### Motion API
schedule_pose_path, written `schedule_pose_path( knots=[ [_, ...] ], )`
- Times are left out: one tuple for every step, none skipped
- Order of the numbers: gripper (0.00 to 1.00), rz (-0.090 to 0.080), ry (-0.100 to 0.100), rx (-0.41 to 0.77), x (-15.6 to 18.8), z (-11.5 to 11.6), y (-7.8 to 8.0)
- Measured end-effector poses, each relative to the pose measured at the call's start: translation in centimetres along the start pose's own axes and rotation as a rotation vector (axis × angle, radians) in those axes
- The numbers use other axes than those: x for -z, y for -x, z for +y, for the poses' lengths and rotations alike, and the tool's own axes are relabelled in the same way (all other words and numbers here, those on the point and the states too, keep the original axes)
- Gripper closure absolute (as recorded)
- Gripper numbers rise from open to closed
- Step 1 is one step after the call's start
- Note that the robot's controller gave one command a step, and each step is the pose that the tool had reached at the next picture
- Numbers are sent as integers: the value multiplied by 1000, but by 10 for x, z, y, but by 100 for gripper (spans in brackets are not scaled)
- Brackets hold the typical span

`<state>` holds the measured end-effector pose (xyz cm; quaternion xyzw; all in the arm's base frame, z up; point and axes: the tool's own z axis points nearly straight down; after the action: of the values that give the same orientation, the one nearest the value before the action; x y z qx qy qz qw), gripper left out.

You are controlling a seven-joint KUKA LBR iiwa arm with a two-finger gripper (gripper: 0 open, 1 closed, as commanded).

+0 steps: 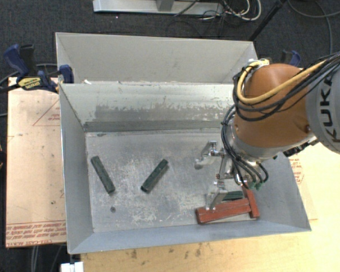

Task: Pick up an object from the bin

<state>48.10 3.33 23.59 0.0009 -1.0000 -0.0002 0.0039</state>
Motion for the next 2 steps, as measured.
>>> schedule_pose_path(
  knots=[
    [0, -8, 1, -2, 4, 0, 1],
    [0, -14, 0, 68, -36, -10, 6]
  ],
)
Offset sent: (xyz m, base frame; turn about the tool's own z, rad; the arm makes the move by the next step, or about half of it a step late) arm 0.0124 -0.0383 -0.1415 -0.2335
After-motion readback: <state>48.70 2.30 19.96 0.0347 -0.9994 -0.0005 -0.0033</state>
